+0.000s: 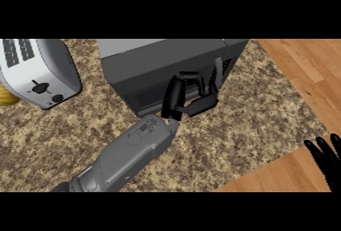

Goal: Pick up the milk, place it into the microwave and close the microwave

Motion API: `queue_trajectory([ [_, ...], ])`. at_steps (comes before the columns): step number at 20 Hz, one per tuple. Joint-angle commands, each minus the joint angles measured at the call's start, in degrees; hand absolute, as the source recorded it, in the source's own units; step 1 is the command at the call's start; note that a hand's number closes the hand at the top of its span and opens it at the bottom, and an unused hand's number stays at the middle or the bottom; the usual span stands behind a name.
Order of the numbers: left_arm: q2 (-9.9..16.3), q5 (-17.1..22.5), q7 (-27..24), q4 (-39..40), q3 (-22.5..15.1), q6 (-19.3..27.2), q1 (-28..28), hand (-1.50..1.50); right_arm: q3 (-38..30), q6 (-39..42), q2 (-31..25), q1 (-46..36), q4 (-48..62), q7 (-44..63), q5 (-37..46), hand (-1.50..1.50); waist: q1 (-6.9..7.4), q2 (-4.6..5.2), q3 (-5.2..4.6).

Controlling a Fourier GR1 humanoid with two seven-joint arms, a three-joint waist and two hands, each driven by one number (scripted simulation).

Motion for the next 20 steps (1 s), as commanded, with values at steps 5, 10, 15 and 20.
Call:
queue_trajectory([
  [5, -0.1, 2.4, -0.87, 4.87, 1.93, -0.98, -5.08, 1.5, -1.26, 1.23, -1.19, 0.07, -2.2, -0.02, -2.38, -1.5, -1.06, 0.88, 0.03],
  [10, -0.1, 3.13, -2.3, 5.22, 1.57, -0.82, -4.62, 1.5, -1.04, 2.58, -2.02, 1.12, -3.34, 0.93, -4.93, -1.5, -1.45, 1.1, 0.0],
  [15, -0.1, 4.0, -3.15, 5.66, 1.58, -0.27, -5.05, 1.5, -1.5, 3.22, -2.87, 2.23, -3.86, 1.71, -6.63, -1.5, -1.75, 1.06, 0.08],
  [20, -0.1, 4.62, -4.51, 6.33, 1.54, 0.17, -5.03, 1.5, -2.09, 3.85, -3.91, 2.74, -4.65, 2.4, -7.51, -1.5, -1.56, 1.18, 0.11],
])
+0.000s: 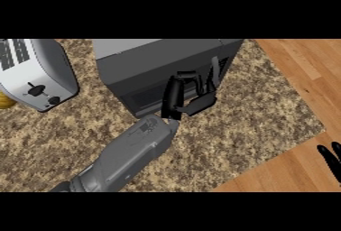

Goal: Pick up the milk, place it into the microwave and close the microwave

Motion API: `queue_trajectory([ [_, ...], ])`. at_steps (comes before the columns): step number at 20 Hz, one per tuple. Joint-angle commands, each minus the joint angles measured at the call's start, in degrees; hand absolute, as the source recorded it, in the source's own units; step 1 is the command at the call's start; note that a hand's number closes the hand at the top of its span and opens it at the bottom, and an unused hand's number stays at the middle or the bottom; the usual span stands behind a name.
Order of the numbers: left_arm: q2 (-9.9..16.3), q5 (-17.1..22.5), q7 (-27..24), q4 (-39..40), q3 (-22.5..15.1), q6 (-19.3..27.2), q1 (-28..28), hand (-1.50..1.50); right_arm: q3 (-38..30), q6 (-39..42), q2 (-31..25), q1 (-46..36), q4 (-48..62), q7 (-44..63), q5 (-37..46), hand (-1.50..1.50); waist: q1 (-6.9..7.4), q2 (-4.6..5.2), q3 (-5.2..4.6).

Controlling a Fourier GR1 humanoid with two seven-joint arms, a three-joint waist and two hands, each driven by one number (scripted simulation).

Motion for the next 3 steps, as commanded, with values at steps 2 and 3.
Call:
queue_trajectory([
  [2, 0.01, 1.37, 0.94, 5.09, 1.73, -2.27, -4.81, 1.5, -1.14, 1.72, -1.27, 0.54, -0.75, -0.33, -1.42, -1.5, -0.66, 0.91, -0.03],
  [3, 0.01, 1.49, 0.23, 4.88, 1.51, -1.94, -4.44, 1.5, -0.45, 2.26, -1.46, 1.4, -0.93, 0.12, -1.3, -1.5, -1.5, 1.08, -0.04],
])
